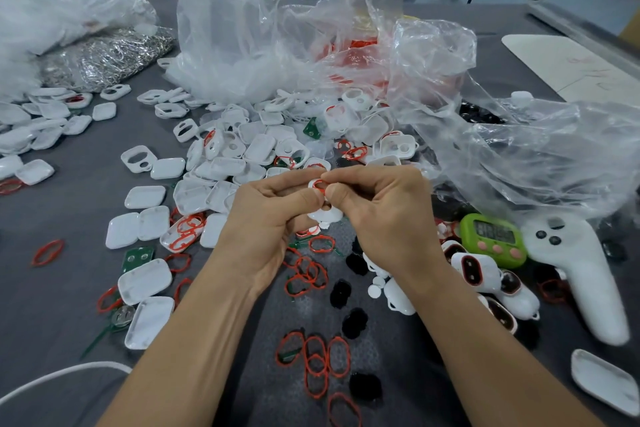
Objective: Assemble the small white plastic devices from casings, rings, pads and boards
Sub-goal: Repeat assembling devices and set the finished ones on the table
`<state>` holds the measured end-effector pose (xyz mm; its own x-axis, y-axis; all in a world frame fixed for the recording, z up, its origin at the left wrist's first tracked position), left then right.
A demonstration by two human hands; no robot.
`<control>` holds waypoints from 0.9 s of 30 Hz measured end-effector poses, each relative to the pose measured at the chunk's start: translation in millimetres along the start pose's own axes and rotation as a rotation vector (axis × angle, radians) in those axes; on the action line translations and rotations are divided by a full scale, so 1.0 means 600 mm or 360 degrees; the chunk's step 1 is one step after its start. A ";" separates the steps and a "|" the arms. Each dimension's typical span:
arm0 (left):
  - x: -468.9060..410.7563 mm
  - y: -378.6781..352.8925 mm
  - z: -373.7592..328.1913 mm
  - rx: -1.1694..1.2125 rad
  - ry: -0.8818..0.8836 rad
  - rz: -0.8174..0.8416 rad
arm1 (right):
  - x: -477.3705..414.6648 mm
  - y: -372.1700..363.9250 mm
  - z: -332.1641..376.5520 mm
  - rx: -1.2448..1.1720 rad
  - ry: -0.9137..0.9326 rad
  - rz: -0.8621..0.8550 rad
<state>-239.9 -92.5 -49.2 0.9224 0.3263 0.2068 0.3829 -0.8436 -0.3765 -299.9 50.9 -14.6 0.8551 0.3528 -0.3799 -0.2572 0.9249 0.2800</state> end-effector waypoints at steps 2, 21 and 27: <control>0.000 0.001 0.003 0.0013 0.0010 -0.0035 | 0.001 -0.003 0.002 0.0016 0.0006 0.0010; -0.002 0.000 0.012 -0.0065 0.0005 -0.0042 | -0.002 0.000 -0.004 -0.0130 -0.0143 0.0019; -0.004 -0.002 0.015 -0.0035 0.0053 -0.0023 | -0.003 0.003 -0.008 -0.0145 -0.0216 0.0015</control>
<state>-241.9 -88.5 -57.6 0.9143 0.3246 0.2423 0.3948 -0.8481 -0.3535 -304.3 52.5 -17.7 0.9039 0.3448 -0.2530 -0.2999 0.9328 0.1997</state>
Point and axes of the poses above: each hand's wrist, its own x-axis away from the middle knuckle, its own y-axis out of the back of the hand, z = x × y, the point moved 7 cm from there along -x, towards the middle knuckle, and after that the axes turned 4 degrees about y, right-handed, at the moved point
